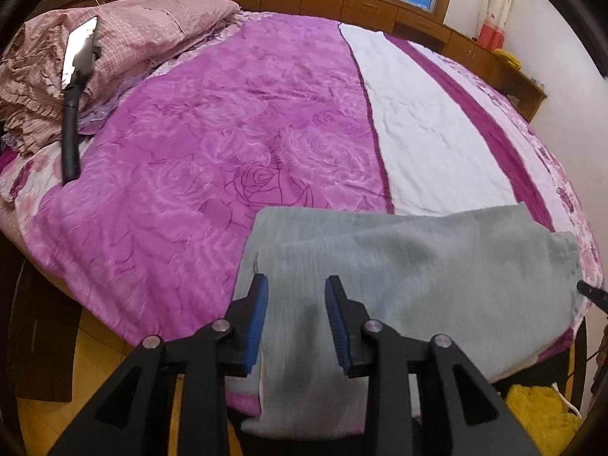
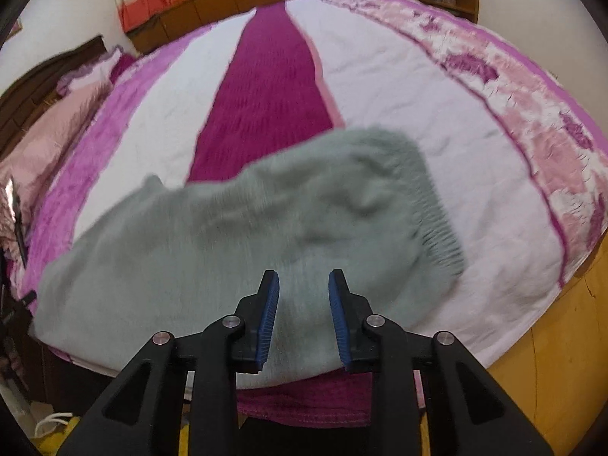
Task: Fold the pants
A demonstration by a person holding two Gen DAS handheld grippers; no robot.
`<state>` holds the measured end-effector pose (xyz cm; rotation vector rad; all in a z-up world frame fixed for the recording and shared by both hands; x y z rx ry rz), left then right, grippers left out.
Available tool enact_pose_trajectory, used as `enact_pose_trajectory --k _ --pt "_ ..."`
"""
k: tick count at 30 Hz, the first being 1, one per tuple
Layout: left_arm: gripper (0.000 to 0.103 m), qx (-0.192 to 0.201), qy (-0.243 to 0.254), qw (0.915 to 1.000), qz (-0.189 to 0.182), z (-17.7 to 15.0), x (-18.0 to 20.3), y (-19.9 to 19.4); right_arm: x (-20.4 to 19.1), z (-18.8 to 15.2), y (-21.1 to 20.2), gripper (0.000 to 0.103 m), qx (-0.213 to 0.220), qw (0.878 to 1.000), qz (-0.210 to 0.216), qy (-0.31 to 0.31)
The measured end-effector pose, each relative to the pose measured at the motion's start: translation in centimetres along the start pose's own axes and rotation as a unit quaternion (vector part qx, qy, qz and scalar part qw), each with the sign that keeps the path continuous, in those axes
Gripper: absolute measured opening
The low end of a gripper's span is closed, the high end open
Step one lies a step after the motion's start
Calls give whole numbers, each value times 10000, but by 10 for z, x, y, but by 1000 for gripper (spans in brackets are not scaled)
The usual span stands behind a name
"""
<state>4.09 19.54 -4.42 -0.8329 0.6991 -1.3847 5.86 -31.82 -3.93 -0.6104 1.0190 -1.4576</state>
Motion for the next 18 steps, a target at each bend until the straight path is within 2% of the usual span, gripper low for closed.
enact_pose_trajectory --k 3,10,11,12,14,18 --pt "32 -139 -62 9998 127 1 -4 15 3 -11 19 20 -266 9996 8 77" --pt "32 -42 -182 9998 6 -3 -7 27 8 -18 27 22 -219 9996 64 168" --pt "30 -35 -230 9997 -5 -3 -8 28 8 -19 28 22 -211 9996 64 167" --pt "19 -9 -286 9996 -16 -3 -9 28 8 -19 27 22 -193 9997 60 168" --pt "5 21 -338 9994 -34 -2 -10 27 7 -20 27 23 -168 9997 50 157" --pt "4 186 -326 9993 18 5 -9 17 7 -20 26 23 -160 9997 67 164"
Point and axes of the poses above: each gripper's, at about its wrist camera, not at the fingertips, and y roughly the way its jaws point, x to its right, z to its top, the point moved 5 cm from there along y, roughly the way its jaws point, and after that the axes turned 5 degrees about y, right-handed, at the moved point
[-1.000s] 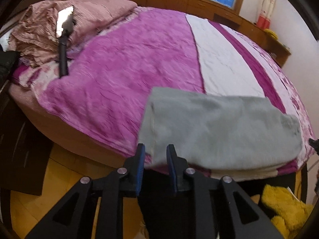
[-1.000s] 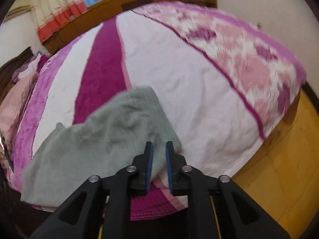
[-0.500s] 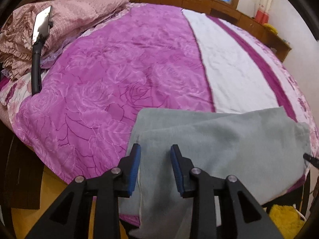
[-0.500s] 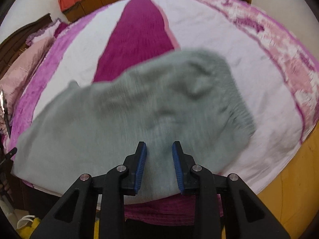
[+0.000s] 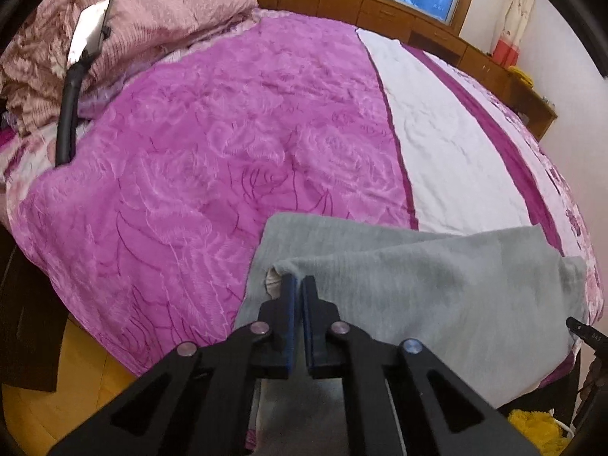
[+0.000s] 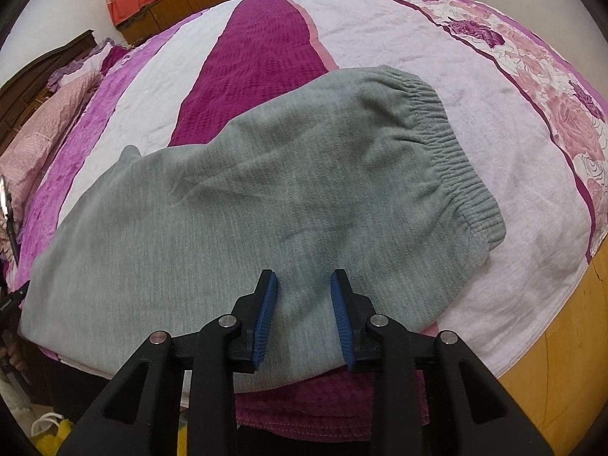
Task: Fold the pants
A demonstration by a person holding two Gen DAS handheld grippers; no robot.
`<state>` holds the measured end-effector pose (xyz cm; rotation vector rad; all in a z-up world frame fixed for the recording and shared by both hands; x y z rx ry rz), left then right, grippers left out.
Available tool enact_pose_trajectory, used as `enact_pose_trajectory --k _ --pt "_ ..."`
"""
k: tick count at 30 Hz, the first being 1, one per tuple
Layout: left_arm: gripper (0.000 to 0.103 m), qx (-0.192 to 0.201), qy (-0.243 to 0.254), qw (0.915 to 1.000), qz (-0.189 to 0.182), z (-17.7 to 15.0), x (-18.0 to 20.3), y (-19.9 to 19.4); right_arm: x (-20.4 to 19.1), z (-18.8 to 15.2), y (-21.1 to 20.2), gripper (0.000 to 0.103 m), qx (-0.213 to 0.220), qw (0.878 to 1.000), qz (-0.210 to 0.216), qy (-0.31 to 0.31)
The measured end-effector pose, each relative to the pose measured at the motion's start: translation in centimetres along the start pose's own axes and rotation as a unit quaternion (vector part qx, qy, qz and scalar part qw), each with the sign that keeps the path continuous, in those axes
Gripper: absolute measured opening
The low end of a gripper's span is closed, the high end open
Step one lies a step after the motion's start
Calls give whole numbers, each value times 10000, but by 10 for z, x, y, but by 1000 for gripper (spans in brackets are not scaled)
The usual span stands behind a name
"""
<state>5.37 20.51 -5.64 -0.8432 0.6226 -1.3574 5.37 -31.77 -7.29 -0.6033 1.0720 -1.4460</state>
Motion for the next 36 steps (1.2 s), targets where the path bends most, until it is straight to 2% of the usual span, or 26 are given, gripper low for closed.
enact_pose_trajectory --k 3,5,8,12,15,21,25,30,34,36 --pt "4 333 123 9990 261 13 0 -13 0 0 0 23 4 10000 -5 -7" --pt "4 563 129 9979 281 25 -2 -20 0 1 0 23 11 10000 -9 -18" --pt "3 424 158 9987 227 33 -5 -8 0 1 0 23 13 10000 -9 -20" --pt "3 88 137 9994 305 26 -12 21 0 1 1 24 23 10000 -15 -53" --pt "3 23 82 9994 327 21 -14 31 -1 1 2 24 27 10000 -12 -54" --pt "6 137 42 9995 292 21 -17 11 -11 7 -7 24 -26 9993 -247 -292" --pt "7 330 4 9991 277 20 -17 -18 -43 21 -26 24 235 9970 -52 -734" --pt "7 359 32 9993 -80 8 0 -32 -96 26 -17 24 19 9911 387 -1276" --pt "12 95 202 9996 -146 -5 15 -16 -145 29 4 24 -106 9829 743 -1682" --pt "12 -143 208 9997 31 -11 15 0 -164 28 17 24 -142 9800 791 -1821"
Point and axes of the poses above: each gripper's, at about its wrist camera, not at the fingertips, and y roughly the way its jaws point, x to its right, z to its top, the point moved 5 cm from there along y, roughly the way its jaws point, and after that the axes turned 5 degrees about y, right-handed, at the moved point
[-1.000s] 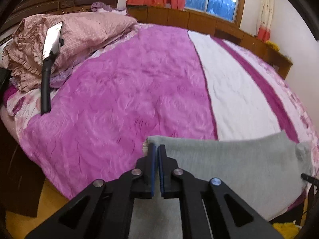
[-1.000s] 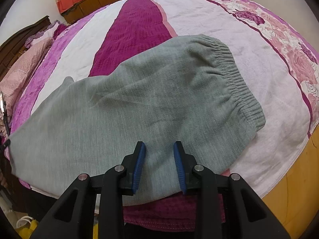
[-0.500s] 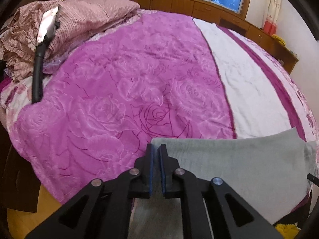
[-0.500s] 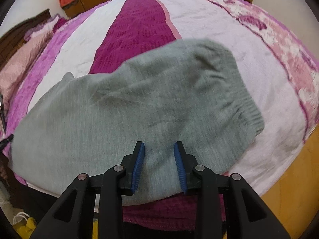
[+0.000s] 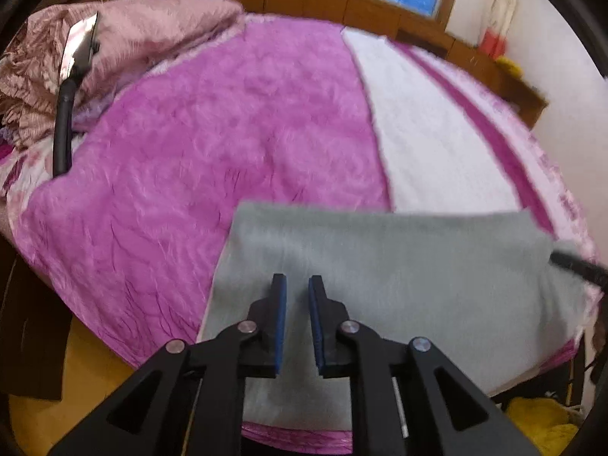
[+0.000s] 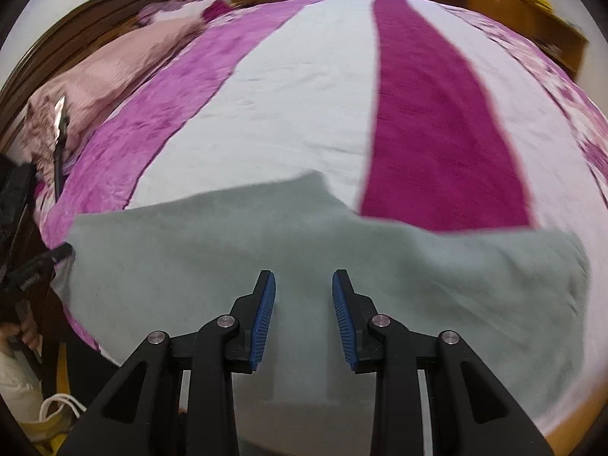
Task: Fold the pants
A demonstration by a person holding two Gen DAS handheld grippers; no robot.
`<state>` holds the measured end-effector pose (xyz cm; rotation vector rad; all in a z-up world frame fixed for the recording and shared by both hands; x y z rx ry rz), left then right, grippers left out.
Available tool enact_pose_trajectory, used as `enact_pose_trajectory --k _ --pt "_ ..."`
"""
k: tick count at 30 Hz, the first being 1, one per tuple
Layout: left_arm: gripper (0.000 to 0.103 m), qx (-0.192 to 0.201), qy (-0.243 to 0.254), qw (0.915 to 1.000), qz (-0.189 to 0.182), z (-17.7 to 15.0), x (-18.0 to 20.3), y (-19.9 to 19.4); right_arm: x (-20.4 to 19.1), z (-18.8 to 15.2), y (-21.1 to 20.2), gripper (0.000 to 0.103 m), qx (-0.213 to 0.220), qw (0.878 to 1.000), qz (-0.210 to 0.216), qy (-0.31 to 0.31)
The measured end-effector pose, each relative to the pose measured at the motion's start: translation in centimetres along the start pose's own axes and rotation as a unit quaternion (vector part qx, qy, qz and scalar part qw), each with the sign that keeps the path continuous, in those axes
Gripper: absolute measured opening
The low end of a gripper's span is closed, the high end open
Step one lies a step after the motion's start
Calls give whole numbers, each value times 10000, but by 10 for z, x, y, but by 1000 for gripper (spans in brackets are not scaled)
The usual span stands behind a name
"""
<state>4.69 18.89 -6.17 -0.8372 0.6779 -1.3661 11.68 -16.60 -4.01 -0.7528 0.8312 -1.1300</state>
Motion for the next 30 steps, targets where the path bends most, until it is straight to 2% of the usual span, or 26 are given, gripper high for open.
enact_pose_trajectory --k 2,4,6,9,13,18,23,26,30 --pt "12 -38 -39 10000 19 -5 -1 9 -8 7 18 24 -97 9999 -34 -81" --pt "12 -28 -55 10000 -3 -6 -3 11 -10 11 45 24 -262 9990 -297 -192" --pt "12 -44 -31 10000 -20 -7 -4 14 -9 15 62 24 -237 9987 -371 -258" --pt "13 -56 -6 10000 -7 -8 -3 16 -7 26 66 24 96 9989 -342 -311" --pt "13 -112 -47 9999 6 -7 -3 18 -1 32 65 24 72 9999 -141 67" --pt "13 -196 -223 9996 -33 -4 -6 17 6 24 35 26 266 9989 -10 395" --pt "13 -221 -278 9992 177 -2 -3 9 38 -2 -8 31 492 9942 136 943" --pt "13 -228 -321 9990 219 -4 3 0 69 -22 -37 32 669 9877 208 1395" --pt "13 -228 -297 9991 197 -9 10 -9 116 -55 -76 33 925 9718 357 2139"
Point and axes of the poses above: each gripper's, at about its wrist camera, not at the fingertips, and y roughly the way its jaws point, x to its right, z to its top, the point moved 5 cm from there along y, roughly the way its jaws point, and after that the axes turned 5 degrees about y, right-handed, at the moved point
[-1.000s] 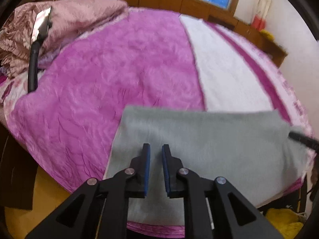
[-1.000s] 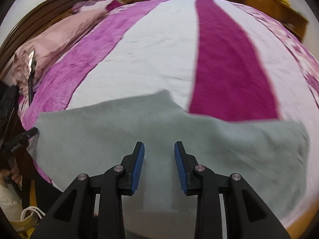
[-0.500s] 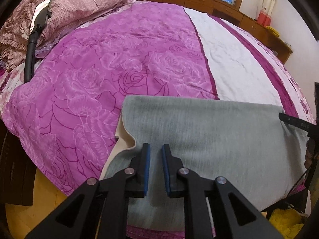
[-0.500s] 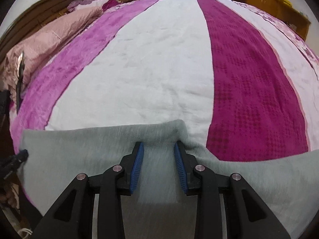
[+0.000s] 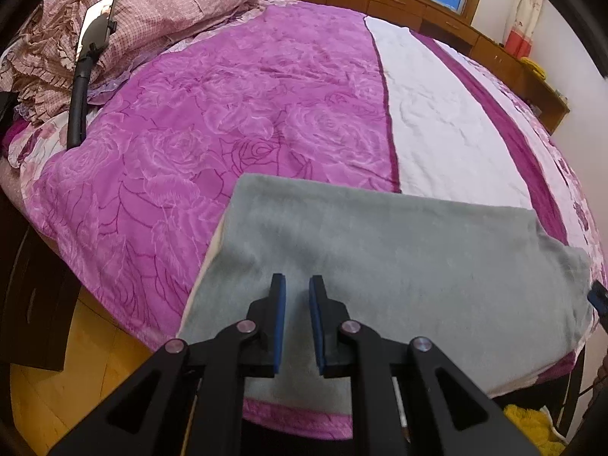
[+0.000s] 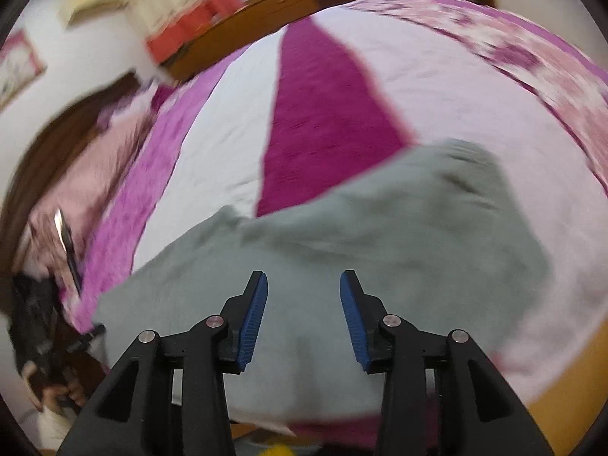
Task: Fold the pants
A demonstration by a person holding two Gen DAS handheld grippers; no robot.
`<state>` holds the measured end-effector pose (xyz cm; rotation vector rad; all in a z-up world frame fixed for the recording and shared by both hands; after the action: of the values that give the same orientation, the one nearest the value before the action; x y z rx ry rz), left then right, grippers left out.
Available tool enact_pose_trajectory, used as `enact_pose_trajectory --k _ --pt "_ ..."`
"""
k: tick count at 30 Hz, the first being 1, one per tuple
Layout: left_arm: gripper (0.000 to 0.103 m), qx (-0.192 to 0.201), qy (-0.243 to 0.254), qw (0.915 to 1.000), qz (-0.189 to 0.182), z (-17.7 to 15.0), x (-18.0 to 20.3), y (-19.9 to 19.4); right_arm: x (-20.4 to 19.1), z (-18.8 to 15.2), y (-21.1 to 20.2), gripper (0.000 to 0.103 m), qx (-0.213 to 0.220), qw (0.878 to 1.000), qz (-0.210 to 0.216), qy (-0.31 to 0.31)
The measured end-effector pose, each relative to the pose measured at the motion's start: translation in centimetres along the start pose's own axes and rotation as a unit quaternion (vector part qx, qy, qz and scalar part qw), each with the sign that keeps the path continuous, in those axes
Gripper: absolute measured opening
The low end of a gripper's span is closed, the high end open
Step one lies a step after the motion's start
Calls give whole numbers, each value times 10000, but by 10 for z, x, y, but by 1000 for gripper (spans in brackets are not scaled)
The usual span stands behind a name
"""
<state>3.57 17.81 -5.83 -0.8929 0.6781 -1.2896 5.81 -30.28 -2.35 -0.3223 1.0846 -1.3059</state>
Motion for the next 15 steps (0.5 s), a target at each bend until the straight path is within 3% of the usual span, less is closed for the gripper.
enact_pose_trajectory --k 8,15 --pt "13 -81 -70 9998 151 -10 2 -3 96 -11 -58 33 472 9939 -871 489" --pt "13 -174 -26 9995 275 -10 6 1 130 -14 -42 33 380 9874 -1466 451"
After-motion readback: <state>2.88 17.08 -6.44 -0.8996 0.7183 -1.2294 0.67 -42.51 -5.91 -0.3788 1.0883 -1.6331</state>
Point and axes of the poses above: each gripper's, at about its wrist camera, not at the fingertips, and y roughly the way its jaws point, x to its right, z to its top, the point moved 5 cm from there along y, roughly the way its jaws point, and after that the axes turned 5 degrees about y, right-handed, at the moved point
